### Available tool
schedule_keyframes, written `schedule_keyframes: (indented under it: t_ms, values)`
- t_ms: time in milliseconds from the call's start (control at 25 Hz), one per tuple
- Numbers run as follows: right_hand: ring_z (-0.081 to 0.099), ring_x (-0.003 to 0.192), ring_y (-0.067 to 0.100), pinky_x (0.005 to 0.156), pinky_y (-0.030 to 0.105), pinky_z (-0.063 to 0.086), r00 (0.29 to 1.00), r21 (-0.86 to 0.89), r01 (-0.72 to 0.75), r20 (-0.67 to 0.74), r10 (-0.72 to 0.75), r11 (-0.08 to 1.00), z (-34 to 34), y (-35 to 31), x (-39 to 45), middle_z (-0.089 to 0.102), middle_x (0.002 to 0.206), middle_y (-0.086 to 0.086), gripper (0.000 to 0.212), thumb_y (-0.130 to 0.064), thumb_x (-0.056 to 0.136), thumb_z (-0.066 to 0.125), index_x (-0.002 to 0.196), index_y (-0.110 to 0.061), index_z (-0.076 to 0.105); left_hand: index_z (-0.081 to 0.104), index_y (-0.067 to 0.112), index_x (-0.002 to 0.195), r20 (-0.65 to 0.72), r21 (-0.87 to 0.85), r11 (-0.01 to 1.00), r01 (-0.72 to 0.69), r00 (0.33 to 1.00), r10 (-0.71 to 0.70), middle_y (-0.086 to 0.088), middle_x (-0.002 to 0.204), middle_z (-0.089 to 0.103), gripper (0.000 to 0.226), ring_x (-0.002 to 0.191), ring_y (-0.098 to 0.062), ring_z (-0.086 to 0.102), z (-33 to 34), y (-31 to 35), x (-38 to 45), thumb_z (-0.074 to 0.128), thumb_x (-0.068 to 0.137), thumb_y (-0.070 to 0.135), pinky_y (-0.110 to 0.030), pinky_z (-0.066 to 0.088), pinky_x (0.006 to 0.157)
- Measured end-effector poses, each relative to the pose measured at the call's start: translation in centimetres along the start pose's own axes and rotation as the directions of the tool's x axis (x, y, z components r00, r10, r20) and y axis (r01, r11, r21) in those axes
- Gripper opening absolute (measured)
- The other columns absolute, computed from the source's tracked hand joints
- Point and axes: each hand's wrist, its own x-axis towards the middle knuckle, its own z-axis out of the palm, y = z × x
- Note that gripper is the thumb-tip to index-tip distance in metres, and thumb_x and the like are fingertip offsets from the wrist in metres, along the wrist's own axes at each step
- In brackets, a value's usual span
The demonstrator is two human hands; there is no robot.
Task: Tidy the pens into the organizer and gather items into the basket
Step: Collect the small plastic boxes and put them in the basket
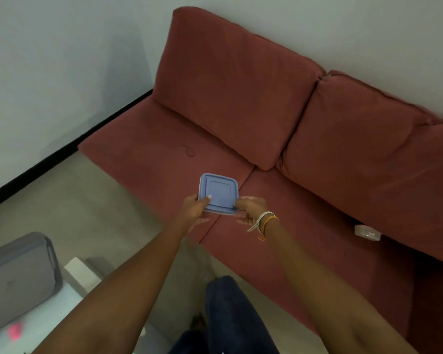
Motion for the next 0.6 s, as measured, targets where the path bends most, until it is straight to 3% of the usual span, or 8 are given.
schedule_keyframes:
  t_ms: [240, 400, 520, 600]
  values:
    - [0.061, 0.063, 0.02, 0.056, 0.035, 0.056, 0.996, -0.065, 0.028, 0.081, -0.023, 0.997, 2.4, -0.1, -2.3, 0.062, 0.077, 0.008, 0.014, -0.002, 0.081, 0.066, 0.087, -0.014, 0.06, 0.047, -0.006, 0.13, -0.152, -0.255, 0.967, -0.019, 0.988, -0.021, -0.021, 0.113, 0.057, 0.039, 0.1, -0.035, 0.058, -1.5, -1.7, -4.1, 0.053, 0.096, 0.014, -0.045, 0.05, 0.088]
    - [0.06, 0.062, 0.021, 0.05, 0.033, 0.058, 0.98, -0.173, 0.062, 0.197, -0.027, 0.983, 7.1, -0.6, -2.4, 0.061, 0.075, 0.007, 0.014, -0.001, 0.082, 0.065, 0.084, -0.014, 0.06, 0.041, -0.006, 0.134, -0.301, -0.377, 0.922, -0.086, 0.953, -0.034, -0.027, 0.133, 0.051, 0.04, 0.118, -0.042, 0.053, -4.4, -2.7, -5.2, 0.047, 0.099, 0.013, -0.048, 0.047, 0.093]
    - [0.063, 0.071, 0.024, 0.056, 0.037, 0.057, 0.949, -0.264, 0.103, 0.316, -0.015, 0.959, 12.5, -0.2, -3.0, 0.063, 0.089, 0.011, 0.015, -0.001, 0.083, 0.064, 0.092, -0.011, 0.059, 0.038, -0.009, 0.136, -0.407, -0.454, 0.877, -0.155, 0.912, -0.049, -0.028, 0.136, 0.047, 0.04, 0.123, -0.045, 0.049, -8.6, -3.9, -6.3, 0.041, 0.101, 0.012, -0.052, 0.045, 0.097]
    - [0.063, 0.076, 0.028, 0.058, 0.038, 0.057, 0.922, -0.323, 0.146, 0.387, -0.01, 0.935, 16.6, 0.2, -3.8, 0.062, 0.095, 0.014, 0.014, 0.0, 0.081, 0.064, 0.084, -0.013, 0.059, 0.04, -0.01, 0.134, -0.479, -0.48, 0.852, -0.207, 0.876, -0.057, -0.029, 0.133, 0.049, 0.039, 0.118, -0.043, 0.051, -12.3, -4.9, -7.3, 0.041, 0.101, 0.011, -0.05, 0.046, 0.093]
